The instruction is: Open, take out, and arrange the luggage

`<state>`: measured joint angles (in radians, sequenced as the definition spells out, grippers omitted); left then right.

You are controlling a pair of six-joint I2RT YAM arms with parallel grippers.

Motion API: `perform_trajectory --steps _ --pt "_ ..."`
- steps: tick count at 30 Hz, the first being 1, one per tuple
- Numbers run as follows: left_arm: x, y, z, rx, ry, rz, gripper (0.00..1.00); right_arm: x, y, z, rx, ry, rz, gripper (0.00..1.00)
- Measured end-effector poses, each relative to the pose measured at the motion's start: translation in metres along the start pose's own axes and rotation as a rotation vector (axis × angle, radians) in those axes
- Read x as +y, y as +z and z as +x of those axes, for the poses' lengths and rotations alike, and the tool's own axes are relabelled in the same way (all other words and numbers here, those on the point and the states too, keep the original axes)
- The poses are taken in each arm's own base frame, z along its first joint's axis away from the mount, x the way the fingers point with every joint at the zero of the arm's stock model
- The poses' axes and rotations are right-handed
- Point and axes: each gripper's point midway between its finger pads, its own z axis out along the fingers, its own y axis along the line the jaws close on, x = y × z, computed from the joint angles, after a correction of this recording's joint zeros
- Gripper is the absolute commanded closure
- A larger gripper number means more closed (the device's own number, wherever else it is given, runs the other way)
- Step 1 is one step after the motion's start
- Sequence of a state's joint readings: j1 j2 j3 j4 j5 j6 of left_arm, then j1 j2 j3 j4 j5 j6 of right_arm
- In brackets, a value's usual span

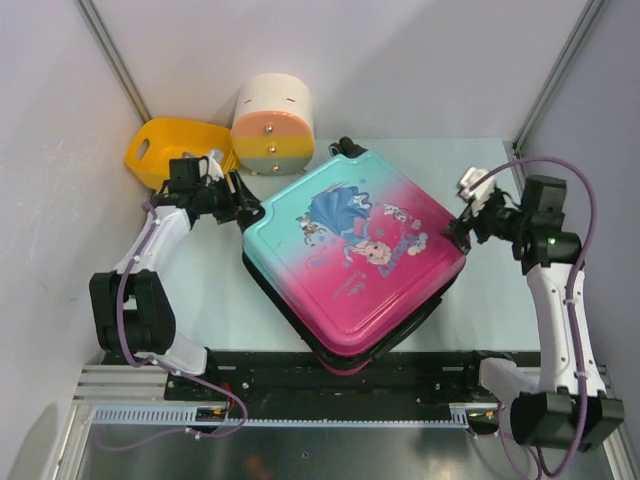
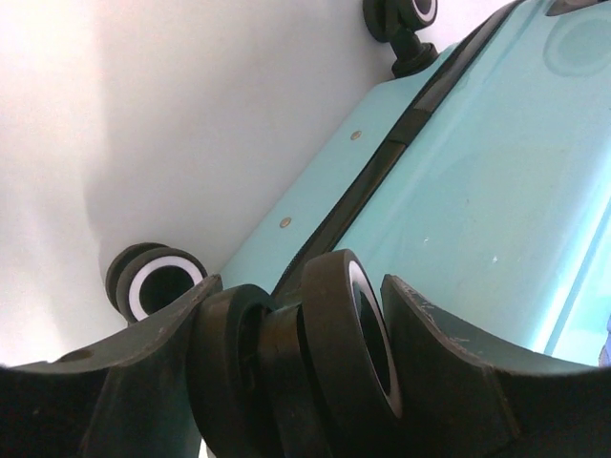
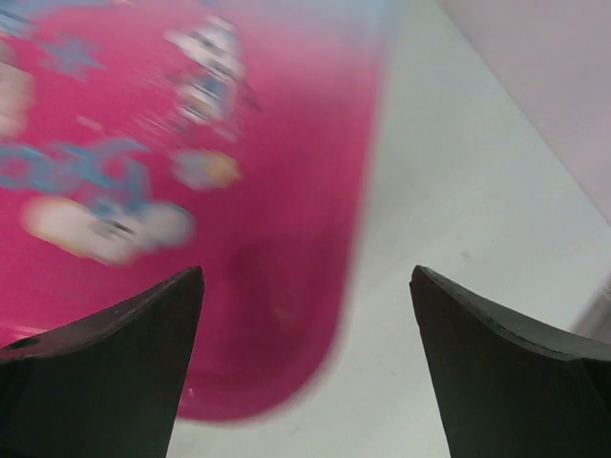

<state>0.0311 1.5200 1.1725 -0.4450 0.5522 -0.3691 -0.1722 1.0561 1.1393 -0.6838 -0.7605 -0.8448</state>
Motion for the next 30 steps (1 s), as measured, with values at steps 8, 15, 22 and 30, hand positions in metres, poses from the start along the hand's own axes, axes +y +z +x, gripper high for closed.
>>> perform_trajectory --steps 8,15,22,30 --pt "-0.057 0.044 0.019 0.076 0.001 0.121 1.0 0.07 -0.01 -0.02 0.015 -0.005 -0.142 0.05" --pt "-0.092 0.077 0.018 0.096 -0.033 0.215 1.0 0.103 -0.04 -0.006 0.069 -0.062 -0.205 0.02" --pt "-0.094 0.079 0.018 0.09 -0.039 0.231 1.0 0.12 -0.073 0.014 0.175 -0.086 -0.192 0.07" --pt "-0.093 0.073 0.018 0.056 -0.03 0.24 1.0 0.071 -0.09 0.049 0.312 0.009 0.006 0.16"
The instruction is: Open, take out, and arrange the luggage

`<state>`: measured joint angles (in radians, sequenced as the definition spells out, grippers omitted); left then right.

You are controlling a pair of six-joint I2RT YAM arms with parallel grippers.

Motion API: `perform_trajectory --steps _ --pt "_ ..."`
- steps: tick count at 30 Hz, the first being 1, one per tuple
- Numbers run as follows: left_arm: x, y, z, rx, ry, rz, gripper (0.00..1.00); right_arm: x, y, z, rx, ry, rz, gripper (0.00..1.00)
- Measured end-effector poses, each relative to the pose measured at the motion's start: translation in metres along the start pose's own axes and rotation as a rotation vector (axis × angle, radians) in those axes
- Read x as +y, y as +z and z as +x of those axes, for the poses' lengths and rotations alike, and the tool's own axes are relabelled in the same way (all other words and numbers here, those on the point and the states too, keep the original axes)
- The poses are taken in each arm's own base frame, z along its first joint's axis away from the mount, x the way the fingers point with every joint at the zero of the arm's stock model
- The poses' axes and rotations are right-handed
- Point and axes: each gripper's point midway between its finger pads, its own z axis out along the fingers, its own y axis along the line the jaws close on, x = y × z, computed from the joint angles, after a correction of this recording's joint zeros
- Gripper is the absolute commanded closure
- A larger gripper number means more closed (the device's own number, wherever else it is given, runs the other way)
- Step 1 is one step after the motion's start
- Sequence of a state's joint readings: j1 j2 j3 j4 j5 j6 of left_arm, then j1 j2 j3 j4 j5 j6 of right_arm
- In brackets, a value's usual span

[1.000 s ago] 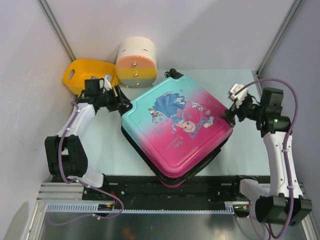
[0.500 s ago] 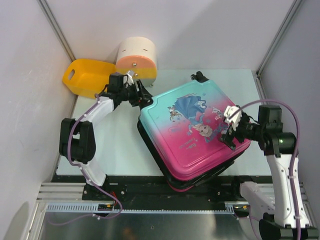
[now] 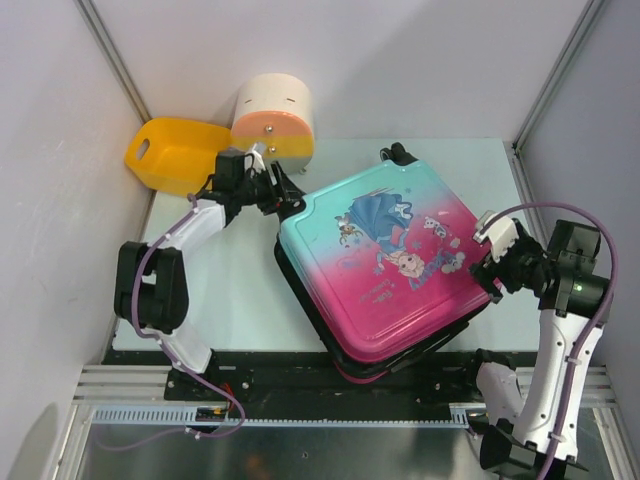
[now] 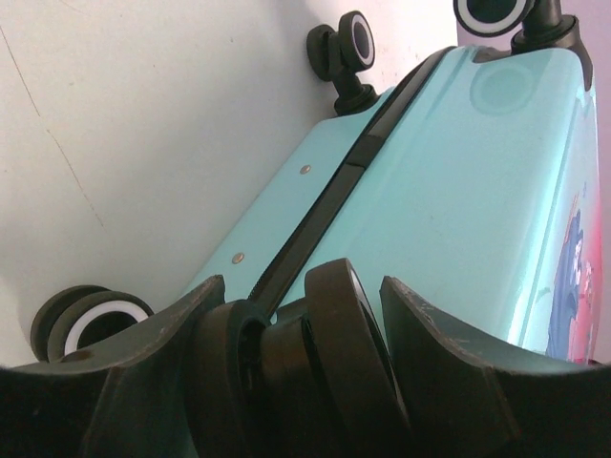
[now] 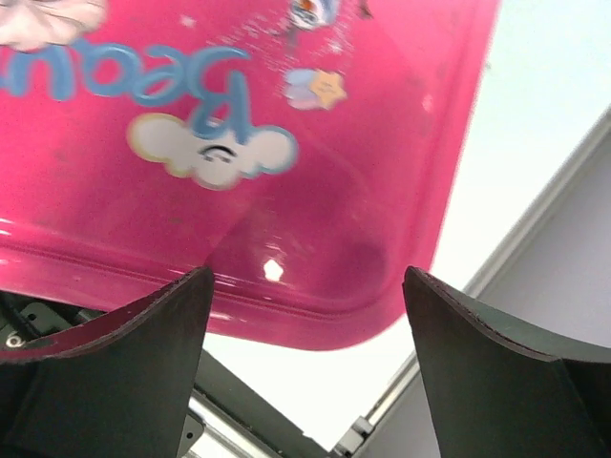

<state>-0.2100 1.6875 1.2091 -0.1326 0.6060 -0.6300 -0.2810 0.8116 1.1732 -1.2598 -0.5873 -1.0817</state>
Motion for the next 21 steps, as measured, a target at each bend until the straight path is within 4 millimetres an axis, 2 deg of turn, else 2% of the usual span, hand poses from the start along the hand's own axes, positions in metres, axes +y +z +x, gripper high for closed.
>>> perform_trajectory --steps 7,15,19,20,21 --pt "0.0 -0.001 0.001 -0.002 0.002 0.001 1.0 -0.026 -0.006 0.014 0.053 -0.067 0.097 0.26" --pt "0.002 -0.002 0.0 -0.027 0.0 -0.002 1.0 -0.044 -0.003 0.024 0.069 -0.285 0.203 0.25" --pt "0.004 -0.004 -0.002 -0.039 -0.006 -0.007 1.0 -0.061 0.003 0.025 0.067 -0.371 0.248 0.26" --pt "0.004 -0.005 -0.002 -0.041 -0.008 -0.009 0.99 -0.065 0.006 0.024 0.057 -0.388 0.249 0.26" --pt "0.005 -0.005 -0.002 -0.042 -0.008 -0.01 0.94 -0.066 0.007 0.023 0.05 -0.396 0.248 0.26"
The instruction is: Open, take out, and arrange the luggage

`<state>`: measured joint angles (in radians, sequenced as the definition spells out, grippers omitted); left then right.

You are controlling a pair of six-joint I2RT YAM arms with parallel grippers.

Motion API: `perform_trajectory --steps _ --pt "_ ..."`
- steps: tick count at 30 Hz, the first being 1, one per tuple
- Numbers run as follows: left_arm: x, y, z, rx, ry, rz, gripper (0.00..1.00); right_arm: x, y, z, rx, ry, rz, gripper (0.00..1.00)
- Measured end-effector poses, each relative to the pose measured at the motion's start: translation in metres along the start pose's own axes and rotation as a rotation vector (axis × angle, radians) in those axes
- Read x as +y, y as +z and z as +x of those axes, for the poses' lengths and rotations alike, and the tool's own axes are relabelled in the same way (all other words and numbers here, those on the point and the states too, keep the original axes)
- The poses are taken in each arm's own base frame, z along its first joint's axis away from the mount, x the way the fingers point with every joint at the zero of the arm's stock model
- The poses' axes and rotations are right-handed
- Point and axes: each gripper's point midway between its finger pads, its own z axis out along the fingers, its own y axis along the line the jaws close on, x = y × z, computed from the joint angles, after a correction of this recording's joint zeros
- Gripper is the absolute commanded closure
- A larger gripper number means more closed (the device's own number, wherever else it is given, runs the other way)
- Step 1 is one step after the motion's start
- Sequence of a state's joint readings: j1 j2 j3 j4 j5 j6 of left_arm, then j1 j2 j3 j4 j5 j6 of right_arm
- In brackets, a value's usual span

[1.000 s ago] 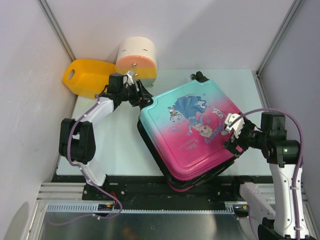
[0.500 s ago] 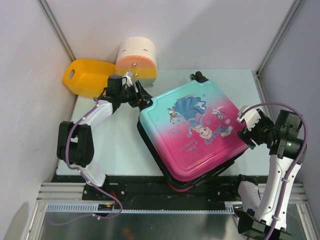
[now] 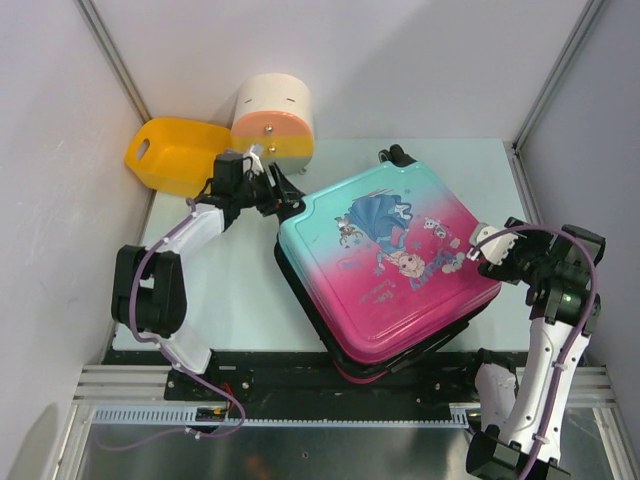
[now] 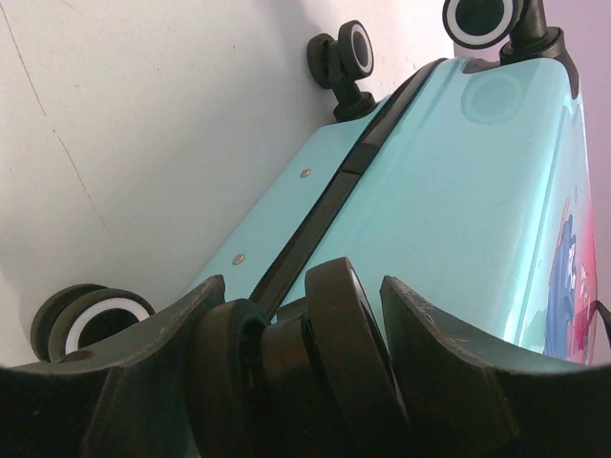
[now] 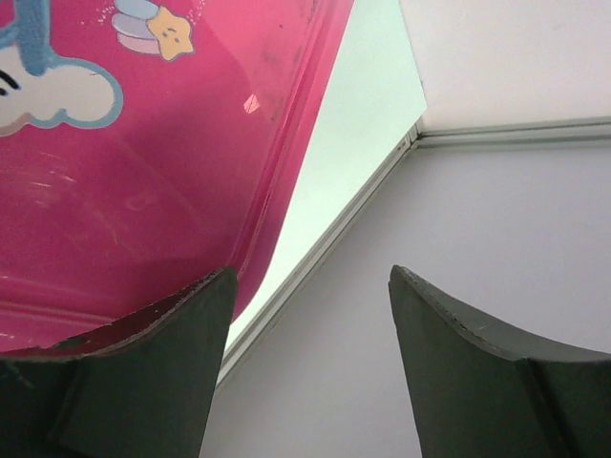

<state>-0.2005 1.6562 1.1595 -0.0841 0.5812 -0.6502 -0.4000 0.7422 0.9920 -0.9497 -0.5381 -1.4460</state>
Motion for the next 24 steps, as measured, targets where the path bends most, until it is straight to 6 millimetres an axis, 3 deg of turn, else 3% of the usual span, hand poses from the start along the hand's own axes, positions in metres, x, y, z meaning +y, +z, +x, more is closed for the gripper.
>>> perform_trajectory --steps 1,3,4,7,10,17,18,21,24 --pt "0.0 0.0 0.0 0.0 0.0 -0.001 0.8 -0.001 0.002 0.0 -0.007 -0.006 0.0 0.26" --pt "0.0 0.0 0.0 -0.001 0.002 0.0 0.67 -0.002 0.005 0.0 -0.021 -0.012 -0.004 0.25" --pt "0.0 0.0 0.0 -0.001 0.006 0.001 0.45 -0.002 0.006 0.0 -0.026 -0.01 -0.007 0.25" --pt "-0.002 -0.006 -0.001 -0.008 0.049 0.0 0.13 -0.005 0.013 0.001 -0.059 0.023 -0.021 0.21" --pt "-0.001 -0.027 -0.003 -0.041 0.157 -0.019 0.0 -0.012 0.017 0.007 -0.078 0.096 -0.03 0.16" --pt "-0.029 -0.13 -0.042 -0.251 0.588 -0.04 0.01 -0.018 0.024 0.022 -0.142 0.405 -0.091 0.14" --pt "-0.036 -0.144 -0.04 -0.265 0.671 -0.04 0.09 -0.018 0.026 0.022 -0.152 0.451 -0.098 0.14" --pt "-0.045 -0.168 -0.01 -0.23 0.92 -0.029 0.22 -0.017 0.03 0.024 -0.174 0.567 -0.113 0.16" --pt "-0.035 -0.168 0.039 -0.098 1.127 -0.005 0.37 -0.016 0.036 0.023 -0.194 0.648 -0.132 0.18"
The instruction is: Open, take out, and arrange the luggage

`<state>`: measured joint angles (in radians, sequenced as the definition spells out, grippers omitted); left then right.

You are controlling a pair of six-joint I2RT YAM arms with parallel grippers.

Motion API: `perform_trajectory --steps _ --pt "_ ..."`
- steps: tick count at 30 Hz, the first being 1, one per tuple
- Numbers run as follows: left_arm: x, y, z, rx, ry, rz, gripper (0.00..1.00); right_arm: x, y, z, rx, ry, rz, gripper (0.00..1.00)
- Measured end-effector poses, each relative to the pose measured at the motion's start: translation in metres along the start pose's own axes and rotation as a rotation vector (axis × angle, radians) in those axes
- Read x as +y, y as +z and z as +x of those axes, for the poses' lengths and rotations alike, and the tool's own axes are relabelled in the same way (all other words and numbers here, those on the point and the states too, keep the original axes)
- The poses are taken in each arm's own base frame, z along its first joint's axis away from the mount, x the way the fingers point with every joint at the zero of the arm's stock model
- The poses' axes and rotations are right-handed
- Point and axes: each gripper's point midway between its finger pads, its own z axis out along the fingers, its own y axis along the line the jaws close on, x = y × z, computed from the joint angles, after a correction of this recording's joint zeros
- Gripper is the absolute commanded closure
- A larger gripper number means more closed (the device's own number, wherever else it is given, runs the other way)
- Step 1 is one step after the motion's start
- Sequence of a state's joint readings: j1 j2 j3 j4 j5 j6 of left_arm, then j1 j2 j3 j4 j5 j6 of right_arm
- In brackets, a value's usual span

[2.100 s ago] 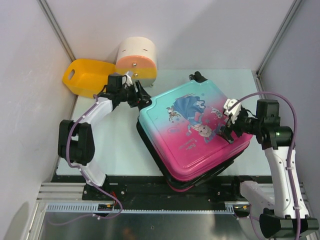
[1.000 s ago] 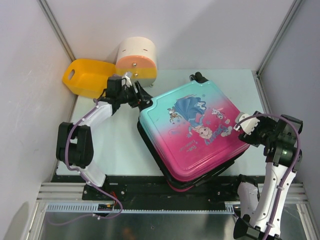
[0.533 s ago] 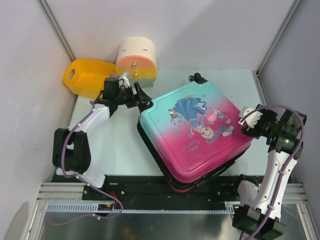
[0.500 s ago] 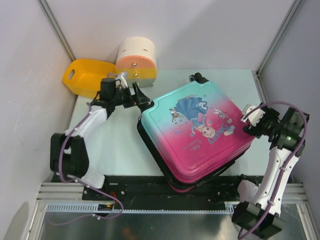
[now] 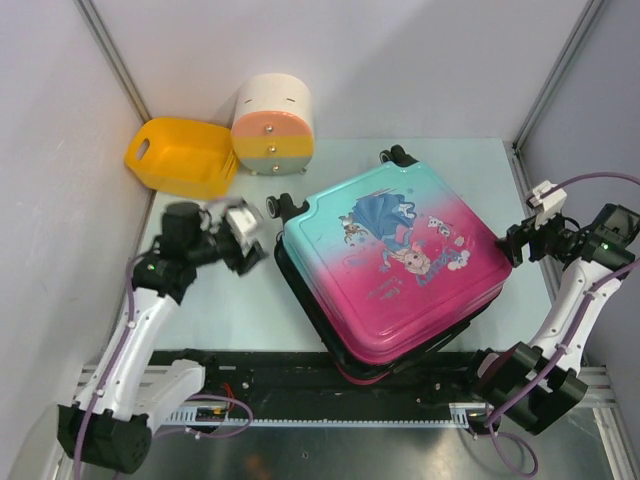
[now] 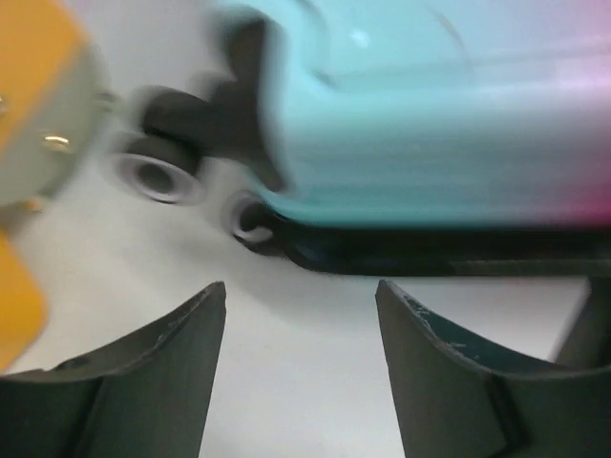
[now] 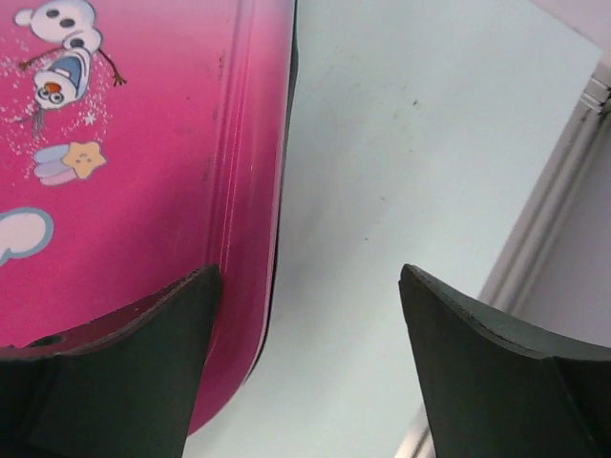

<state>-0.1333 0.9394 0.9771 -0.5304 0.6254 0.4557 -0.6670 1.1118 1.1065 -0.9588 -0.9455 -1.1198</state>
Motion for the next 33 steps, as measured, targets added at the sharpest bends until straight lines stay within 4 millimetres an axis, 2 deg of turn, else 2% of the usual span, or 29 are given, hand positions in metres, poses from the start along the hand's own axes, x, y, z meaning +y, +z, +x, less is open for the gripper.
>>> perform_trajectory --steps 3,6,8,10,15,17,22,25,29,33 --pt "-0.056 0.007 0.055 0.124 0.15 0.181 0.43 0.0 0.006 0.001 -0.014 0.072 -0.023 0.2" --pt "-0.099 0.008 0.116 0.265 0.213 0.35 0.5 0.0 0.011 0.002 -0.021 0.111 -0.037 0.2" --pt "-0.118 0.005 0.136 0.318 0.242 0.43 0.5 -0.001 0.017 0.002 -0.03 0.108 -0.042 0.2" --pt "-0.136 0.007 0.146 0.343 0.273 0.512 0.5 -0.002 0.025 -0.001 -0.041 0.095 -0.054 0.2" --pt "-0.166 0.027 0.15 0.326 0.272 0.6 0.46 0.002 0.055 -0.009 -0.098 0.093 -0.153 0.22" --pt "-0.173 0.045 0.144 0.309 0.187 0.592 0.46 0.005 0.067 -0.014 -0.123 0.1 -0.195 0.22" --pt "-0.186 0.06 0.141 0.333 -0.015 0.604 0.48 -0.003 0.097 -0.026 -0.157 0.019 -0.208 0.26" --pt "-0.187 0.076 0.132 0.366 -0.147 0.586 0.49 -0.007 0.117 -0.037 -0.164 -0.011 -0.21 0.27" --pt "-0.178 0.108 0.114 0.381 -0.241 0.541 0.5 -0.045 0.138 -0.045 -0.143 -0.03 -0.114 0.26" --pt "-0.16 0.153 0.092 0.345 -0.301 0.474 0.48 -0.097 0.151 -0.053 -0.114 -0.026 0.03 0.14"
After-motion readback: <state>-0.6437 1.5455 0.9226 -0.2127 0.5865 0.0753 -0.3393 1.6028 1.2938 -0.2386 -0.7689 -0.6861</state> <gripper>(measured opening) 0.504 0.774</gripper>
